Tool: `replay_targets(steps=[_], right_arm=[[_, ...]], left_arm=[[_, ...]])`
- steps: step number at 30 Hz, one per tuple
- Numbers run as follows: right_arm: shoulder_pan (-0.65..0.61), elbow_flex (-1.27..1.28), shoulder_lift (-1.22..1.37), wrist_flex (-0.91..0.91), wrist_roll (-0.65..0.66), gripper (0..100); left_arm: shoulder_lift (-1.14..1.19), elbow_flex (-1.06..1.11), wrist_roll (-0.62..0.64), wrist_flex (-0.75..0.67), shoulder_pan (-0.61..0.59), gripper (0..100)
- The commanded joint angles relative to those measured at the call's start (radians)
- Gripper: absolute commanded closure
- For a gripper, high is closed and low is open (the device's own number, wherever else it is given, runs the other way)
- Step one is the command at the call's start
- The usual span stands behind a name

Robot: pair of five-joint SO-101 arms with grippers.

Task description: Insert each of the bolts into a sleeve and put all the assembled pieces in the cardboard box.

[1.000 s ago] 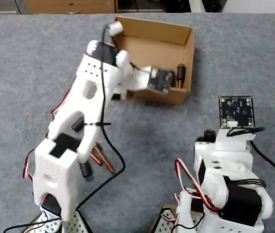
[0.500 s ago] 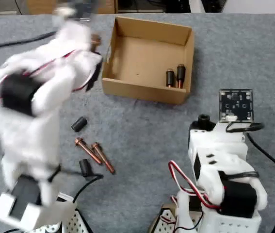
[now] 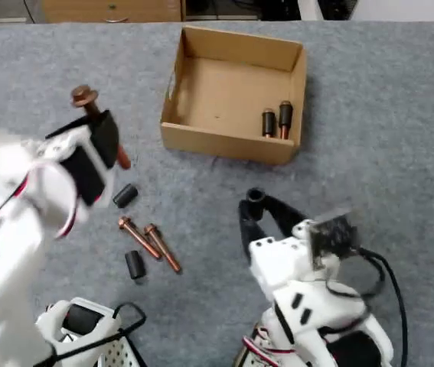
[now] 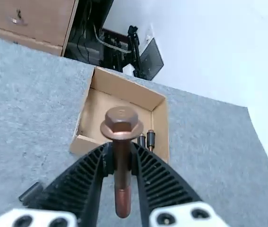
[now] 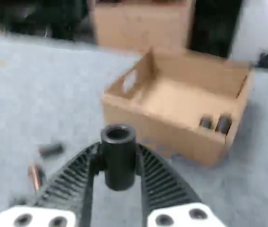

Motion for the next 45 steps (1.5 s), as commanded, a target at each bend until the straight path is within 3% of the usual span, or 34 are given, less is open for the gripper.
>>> replay_targets(steps=[1, 6, 10, 13, 24, 45], right_arm=[[-0.028, 0.001, -0.091, -0.025, -0.04, 99.7], [-0.03, -0.005, -0.09, -0.017, -0.103, 99.7], [-0.03, -0.007, -0.09, -0.015, -0.101, 99.7], [-0.038, -0.005, -0.09, 0.002, -0.101, 99.7], [-0.139, 0.008, -0.081, 0.005, -0.095, 99.7], [-0.206, 0.004, -0.084, 0.005, -0.095, 99.7]], left_arm=[[-0.059, 0.166, 0.02, -0.198, 0.089, 98], [-0.22, 0.471, 0.018, -0.457, 0.265, 98], [-0.357, 0.767, 0.014, -0.701, 0.307, 98], [-0.433, 0.924, 0.003, -0.799, 0.341, 98], [-0.481, 1.046, -0.018, -0.796, 0.465, 98], [-0.481, 1.126, -0.012, -0.718, 0.47, 98]])
